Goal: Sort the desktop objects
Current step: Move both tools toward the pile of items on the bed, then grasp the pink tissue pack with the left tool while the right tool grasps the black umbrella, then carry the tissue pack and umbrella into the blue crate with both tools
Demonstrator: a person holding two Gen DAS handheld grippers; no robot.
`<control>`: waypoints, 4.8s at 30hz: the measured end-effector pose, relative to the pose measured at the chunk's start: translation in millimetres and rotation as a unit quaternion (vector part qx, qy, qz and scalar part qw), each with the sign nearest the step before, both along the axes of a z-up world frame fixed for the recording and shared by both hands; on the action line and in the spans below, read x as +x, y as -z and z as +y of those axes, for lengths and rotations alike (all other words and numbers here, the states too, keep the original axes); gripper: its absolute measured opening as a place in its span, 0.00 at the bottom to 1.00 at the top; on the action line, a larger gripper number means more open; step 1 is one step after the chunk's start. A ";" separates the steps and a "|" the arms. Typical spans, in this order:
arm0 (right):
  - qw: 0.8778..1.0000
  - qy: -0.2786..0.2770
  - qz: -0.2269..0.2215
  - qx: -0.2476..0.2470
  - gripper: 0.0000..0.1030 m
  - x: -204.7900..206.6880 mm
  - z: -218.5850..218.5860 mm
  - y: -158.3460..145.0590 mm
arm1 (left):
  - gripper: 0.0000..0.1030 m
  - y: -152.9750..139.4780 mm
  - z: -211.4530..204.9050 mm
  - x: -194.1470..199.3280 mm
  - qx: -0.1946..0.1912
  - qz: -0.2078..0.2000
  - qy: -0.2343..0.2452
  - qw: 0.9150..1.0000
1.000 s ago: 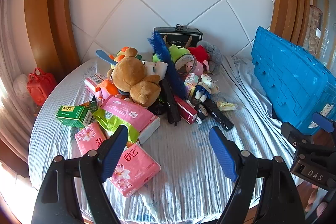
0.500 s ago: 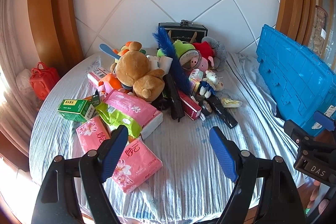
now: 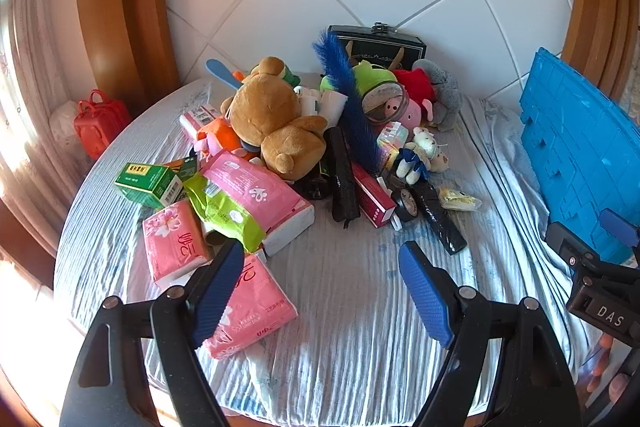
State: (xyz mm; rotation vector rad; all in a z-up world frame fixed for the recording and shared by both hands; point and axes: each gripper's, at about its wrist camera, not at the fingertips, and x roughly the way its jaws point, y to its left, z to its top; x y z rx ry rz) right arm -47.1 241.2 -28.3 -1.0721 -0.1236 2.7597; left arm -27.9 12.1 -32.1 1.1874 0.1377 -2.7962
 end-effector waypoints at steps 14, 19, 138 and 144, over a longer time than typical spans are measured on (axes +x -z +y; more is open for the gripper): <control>0.986 -0.120 -0.118 -0.020 1.00 -95.8 42.7 79.4 | 0.77 85.9 -85.0 27.1 -0.003 -0.122 -0.230 0.965; 0.979 -0.137 -0.149 -0.021 1.00 -101.7 29.8 101.1 | 0.77 104.9 -114.8 18.9 0.018 -0.142 -0.232 0.962; 0.980 0.134 -0.145 0.024 0.33 36.3 484.9 -150.9 | 0.87 -124.9 564.8 -186.7 -0.044 -0.093 0.354 0.930; 0.964 0.123 -0.230 -0.046 0.33 46.8 514.3 -110.1 | 0.87 -85.8 589.5 -191.1 -0.057 -0.196 0.350 0.914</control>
